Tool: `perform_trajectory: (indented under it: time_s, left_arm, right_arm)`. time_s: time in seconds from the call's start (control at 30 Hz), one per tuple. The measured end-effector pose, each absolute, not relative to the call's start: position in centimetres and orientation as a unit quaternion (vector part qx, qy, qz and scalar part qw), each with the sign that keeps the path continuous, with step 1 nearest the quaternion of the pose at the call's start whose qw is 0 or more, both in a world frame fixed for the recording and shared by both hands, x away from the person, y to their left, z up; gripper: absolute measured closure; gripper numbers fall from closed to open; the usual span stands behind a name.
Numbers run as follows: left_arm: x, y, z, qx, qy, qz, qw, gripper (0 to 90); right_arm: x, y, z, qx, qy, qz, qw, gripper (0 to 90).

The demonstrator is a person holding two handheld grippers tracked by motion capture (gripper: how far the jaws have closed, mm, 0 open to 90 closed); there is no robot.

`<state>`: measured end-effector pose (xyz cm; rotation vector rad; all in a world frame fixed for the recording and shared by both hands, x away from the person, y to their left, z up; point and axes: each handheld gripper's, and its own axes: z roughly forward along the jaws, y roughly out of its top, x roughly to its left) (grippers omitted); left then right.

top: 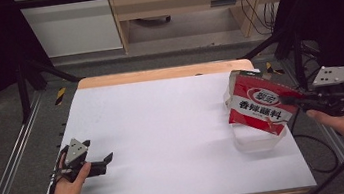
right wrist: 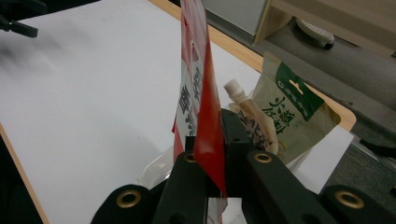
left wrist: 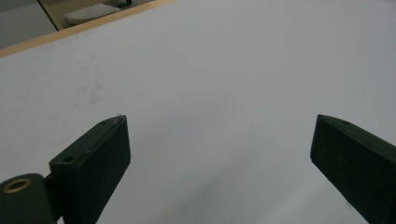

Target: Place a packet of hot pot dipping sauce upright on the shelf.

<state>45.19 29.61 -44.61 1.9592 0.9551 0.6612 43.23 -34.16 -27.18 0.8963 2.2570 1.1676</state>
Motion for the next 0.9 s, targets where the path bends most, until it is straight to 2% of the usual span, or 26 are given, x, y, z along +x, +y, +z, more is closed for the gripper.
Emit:
perform_trajectory:
  time_s: [0.9]
  left_arm:
    - [45.2, 29.5, -44.7, 0.786, 0.375, 0.261, 0.416, 4.8]
  right_arm:
    - [44.4, -34.9, -31.7, 0.362, 0.808, 0.421, 0.198, 89.8]
